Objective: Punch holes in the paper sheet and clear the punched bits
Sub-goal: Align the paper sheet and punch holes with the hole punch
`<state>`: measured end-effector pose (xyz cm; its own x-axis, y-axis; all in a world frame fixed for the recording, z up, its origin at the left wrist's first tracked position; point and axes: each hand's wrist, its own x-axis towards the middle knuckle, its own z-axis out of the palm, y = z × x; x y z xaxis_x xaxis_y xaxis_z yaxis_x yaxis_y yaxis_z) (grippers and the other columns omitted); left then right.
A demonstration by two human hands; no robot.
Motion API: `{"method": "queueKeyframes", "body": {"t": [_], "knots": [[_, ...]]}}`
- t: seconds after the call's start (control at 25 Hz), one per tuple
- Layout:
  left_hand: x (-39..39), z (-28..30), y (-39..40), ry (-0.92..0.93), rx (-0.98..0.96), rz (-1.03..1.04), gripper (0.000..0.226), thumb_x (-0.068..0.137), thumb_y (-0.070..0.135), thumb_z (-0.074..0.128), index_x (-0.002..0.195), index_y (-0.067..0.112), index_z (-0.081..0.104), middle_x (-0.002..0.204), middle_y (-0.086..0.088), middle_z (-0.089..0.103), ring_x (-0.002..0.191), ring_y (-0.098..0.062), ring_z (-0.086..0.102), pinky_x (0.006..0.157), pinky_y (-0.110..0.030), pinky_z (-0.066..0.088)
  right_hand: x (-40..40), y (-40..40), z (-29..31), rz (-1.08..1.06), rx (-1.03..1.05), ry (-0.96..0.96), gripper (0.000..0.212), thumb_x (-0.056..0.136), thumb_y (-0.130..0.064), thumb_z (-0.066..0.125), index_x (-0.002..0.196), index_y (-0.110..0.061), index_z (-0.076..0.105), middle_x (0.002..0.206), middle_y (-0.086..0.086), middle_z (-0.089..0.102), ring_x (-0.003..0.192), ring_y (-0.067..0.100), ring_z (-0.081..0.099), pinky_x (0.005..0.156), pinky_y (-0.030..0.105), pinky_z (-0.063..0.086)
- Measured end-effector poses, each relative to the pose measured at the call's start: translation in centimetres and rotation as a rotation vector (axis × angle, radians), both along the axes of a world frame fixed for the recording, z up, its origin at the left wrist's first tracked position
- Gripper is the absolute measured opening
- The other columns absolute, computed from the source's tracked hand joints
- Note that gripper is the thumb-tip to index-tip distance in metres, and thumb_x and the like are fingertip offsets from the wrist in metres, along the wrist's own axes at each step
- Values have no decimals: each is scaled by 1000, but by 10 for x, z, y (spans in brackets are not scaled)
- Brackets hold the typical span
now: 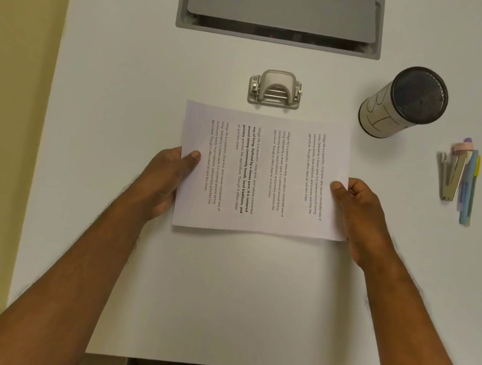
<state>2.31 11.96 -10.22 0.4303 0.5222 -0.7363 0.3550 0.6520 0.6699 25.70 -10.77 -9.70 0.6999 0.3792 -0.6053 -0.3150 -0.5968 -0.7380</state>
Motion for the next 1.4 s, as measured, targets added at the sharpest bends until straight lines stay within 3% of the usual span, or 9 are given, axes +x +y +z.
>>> {"method": "queueKeyframes", "body": {"t": [0.12,0.32,0.56,0.8,1.24,1.4], "knots": [[2,1,1,1,0,6,17,107,26,53,111,23,69,99,5,81,88,-13,78,80,-35,62,-1,1,-4,1,2,-8,20,106,-23,60,117,-9,70,107,0,79,82,5,72,65,11,53],[5,4,0,36,55,34,21,109,30,48,109,26,68,92,9,81,82,-10,78,68,-29,63,-3,1,-6,-33,22,-10,18,105,-20,61,115,-11,73,104,-4,80,76,-2,73,64,10,54],[8,3,1,88,64,71,21,108,33,48,105,28,69,97,6,80,88,-16,77,76,-37,62,-4,5,-3,-41,35,-3,13,106,-18,60,105,-13,72,96,-7,79,70,-6,72,59,8,51],[6,4,0,54,89,24,20,109,29,48,112,26,67,97,8,80,83,-10,78,67,-28,62,-5,7,-2,-29,41,-5,16,106,-19,60,112,-14,74,94,-12,79,73,-5,73,62,8,53],[8,4,7,86,99,8,24,108,32,50,120,22,68,107,1,80,96,-21,77,79,-39,63,-2,9,-4,-56,65,5,16,105,-18,62,112,-15,75,95,-10,81,80,0,75,66,11,55],[8,6,9,104,85,15,23,107,32,51,108,20,71,102,2,80,85,-14,77,71,-32,61,3,9,-5,-94,86,53,16,105,-19,62,112,-19,76,99,-9,82,87,4,77,73,16,59]]}}
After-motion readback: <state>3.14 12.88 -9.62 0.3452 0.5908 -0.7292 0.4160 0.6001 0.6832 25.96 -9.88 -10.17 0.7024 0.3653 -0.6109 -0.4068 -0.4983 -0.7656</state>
